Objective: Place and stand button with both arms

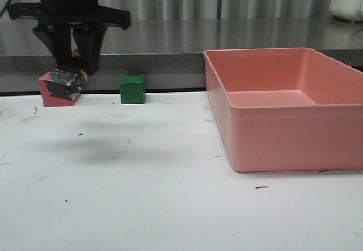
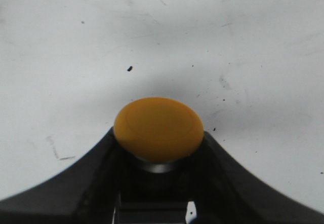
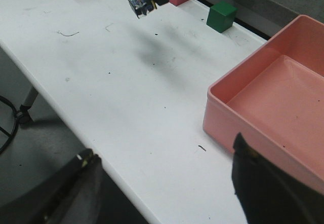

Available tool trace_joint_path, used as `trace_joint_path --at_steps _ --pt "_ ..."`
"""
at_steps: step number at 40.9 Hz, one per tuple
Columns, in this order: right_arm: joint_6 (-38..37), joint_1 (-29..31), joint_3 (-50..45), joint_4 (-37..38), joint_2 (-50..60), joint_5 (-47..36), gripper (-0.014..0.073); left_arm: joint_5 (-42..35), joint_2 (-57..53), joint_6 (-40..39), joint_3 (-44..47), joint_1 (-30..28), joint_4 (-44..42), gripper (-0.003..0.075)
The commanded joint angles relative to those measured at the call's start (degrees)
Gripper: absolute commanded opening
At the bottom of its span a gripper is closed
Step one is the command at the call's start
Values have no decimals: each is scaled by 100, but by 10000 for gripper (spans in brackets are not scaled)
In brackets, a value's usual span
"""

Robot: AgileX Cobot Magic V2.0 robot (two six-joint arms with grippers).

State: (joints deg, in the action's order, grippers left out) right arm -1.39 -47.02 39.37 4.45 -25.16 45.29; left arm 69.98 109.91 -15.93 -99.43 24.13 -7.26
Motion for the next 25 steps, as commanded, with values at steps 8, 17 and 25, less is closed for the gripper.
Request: trace_joint_path --at_steps 8,17,25 --pt "34 14 137 2 -18 -444 550 -347 -1509 281 756 -491 -381 210" --pt "34 14 137 2 -18 -444 550 -1085 -2401 883 1811 -1211 -52 210" --pt "34 14 137 2 -18 -444 550 -1929 -3085 1705 2830 -1925 955 210"
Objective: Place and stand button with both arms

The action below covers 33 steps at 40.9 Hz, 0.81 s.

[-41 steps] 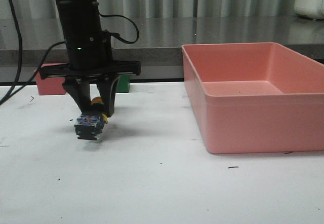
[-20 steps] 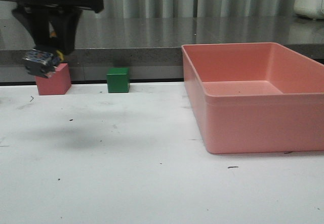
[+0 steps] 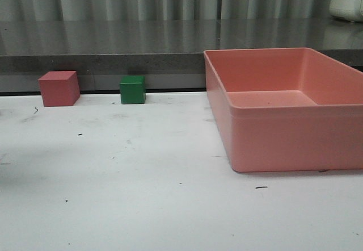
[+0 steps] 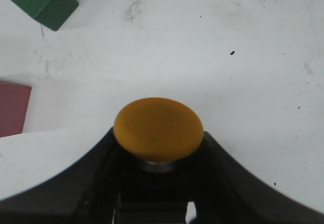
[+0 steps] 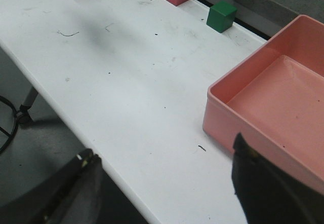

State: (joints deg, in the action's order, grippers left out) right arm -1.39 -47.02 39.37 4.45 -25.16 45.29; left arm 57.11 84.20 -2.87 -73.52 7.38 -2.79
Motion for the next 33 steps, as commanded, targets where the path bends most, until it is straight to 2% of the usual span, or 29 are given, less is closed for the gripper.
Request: trace_joint_path --at_steps 1,5,13,20,25,33 --pt "34 14 137 2 -18 -444 550 -786 -622 550 415 -317 672 210" --pt "34 14 137 2 -18 -444 550 -1324 -938 958 1010 -556 1029 210" --pt "34 14 137 2 -18 -444 550 -2700 -1617 1016 2277 -702 1090 210" --pt "34 14 137 2 -18 -444 550 -4282 -2085 1016 3333 -690 1117 210" --pt "34 14 137 2 -18 -444 550 -5323 -2210 1016 3757 -690 1419 210" --pt "34 14 137 2 -18 -444 550 -6882 -2210 1016 4537 -186 1419 210"
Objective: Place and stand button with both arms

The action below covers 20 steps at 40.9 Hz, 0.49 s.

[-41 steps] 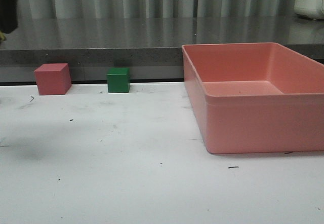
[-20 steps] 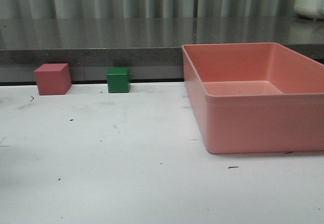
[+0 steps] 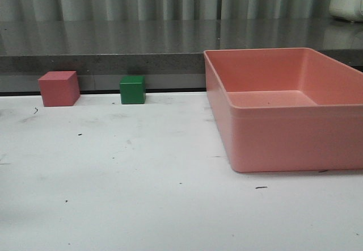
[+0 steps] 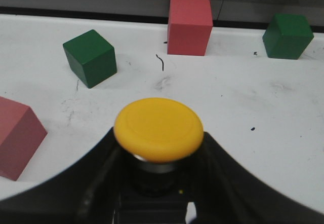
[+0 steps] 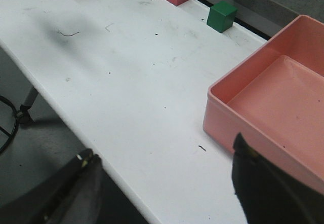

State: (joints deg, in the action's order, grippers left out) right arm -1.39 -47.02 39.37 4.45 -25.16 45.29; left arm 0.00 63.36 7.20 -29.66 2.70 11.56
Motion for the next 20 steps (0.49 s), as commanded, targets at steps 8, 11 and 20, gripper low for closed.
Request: trace_joint_path --at_steps 8,11,20 --pt "34 14 137 2 -18 -444 550 -3052 -78 -2 1016 988 -233 210" --pt "34 14 137 2 -18 -444 550 -3624 53 -100 1223 1055 -142 210" --pt "34 14 137 2 -18 -444 550 -4341 761 -401 1285 1055 -127 210"
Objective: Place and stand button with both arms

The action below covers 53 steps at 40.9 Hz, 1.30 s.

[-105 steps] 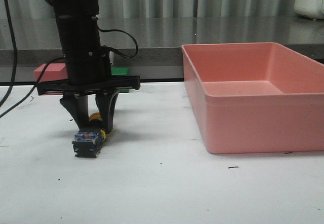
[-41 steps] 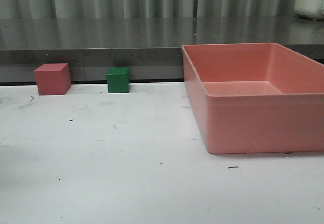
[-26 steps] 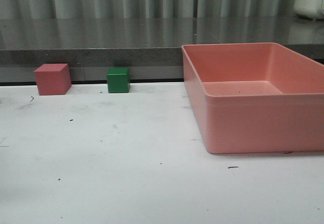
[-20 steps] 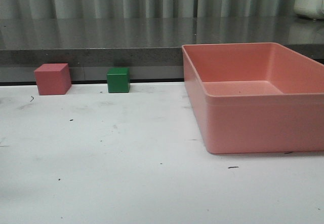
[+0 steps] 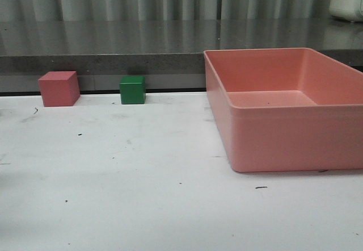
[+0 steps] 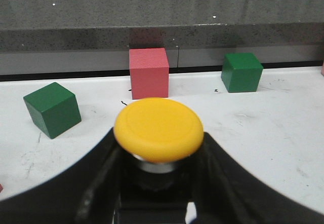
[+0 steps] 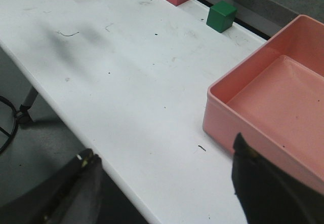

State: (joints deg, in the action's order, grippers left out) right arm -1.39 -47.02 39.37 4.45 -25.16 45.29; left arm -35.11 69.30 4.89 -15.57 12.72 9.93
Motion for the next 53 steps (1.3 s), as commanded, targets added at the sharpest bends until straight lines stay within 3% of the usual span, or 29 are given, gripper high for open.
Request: trace_joint_path --at_steps 1,20,33,53 --pt "34 14 137 2 -18 -444 550 -938 282 -207 -125 53 37 210" --pt "34 14 137 2 -18 -444 550 -3132 2162 -585 -125 277 -46 209" --pt "34 14 137 2 -18 -444 550 -4171 3042 -782 -146 277 -285 209" --pt "34 14 137 2 -18 -444 550 -4329 3720 -1035 -493 277 -299 210"
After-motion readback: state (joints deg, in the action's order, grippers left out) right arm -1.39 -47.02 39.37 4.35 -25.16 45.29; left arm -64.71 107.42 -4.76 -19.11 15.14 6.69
